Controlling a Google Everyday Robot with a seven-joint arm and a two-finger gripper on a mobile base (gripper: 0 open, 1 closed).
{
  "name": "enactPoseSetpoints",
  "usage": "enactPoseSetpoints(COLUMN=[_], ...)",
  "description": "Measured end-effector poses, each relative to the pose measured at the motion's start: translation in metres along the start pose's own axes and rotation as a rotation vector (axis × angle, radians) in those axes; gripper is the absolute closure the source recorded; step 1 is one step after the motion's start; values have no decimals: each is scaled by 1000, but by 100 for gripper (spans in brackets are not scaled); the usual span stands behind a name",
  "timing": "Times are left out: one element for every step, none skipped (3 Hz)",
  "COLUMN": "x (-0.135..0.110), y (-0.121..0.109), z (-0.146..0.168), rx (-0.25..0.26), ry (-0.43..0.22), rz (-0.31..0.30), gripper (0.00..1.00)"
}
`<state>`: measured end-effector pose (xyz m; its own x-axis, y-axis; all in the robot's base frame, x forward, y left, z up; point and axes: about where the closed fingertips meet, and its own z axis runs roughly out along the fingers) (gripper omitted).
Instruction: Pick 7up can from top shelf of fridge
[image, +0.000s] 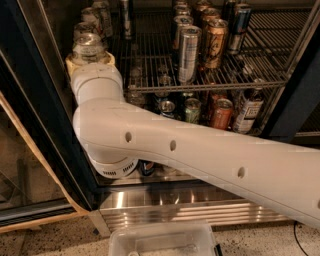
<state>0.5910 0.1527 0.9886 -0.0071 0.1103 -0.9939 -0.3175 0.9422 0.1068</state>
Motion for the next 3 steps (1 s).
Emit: enactPoseSetpoints(x=[-3,-8,-21], y=[-3,-7,-12], z=[-16,-34,-70], rx=[6,17,12], ry=[-10,-33,-68], rz=[14,36,79], gripper=[100,100,100])
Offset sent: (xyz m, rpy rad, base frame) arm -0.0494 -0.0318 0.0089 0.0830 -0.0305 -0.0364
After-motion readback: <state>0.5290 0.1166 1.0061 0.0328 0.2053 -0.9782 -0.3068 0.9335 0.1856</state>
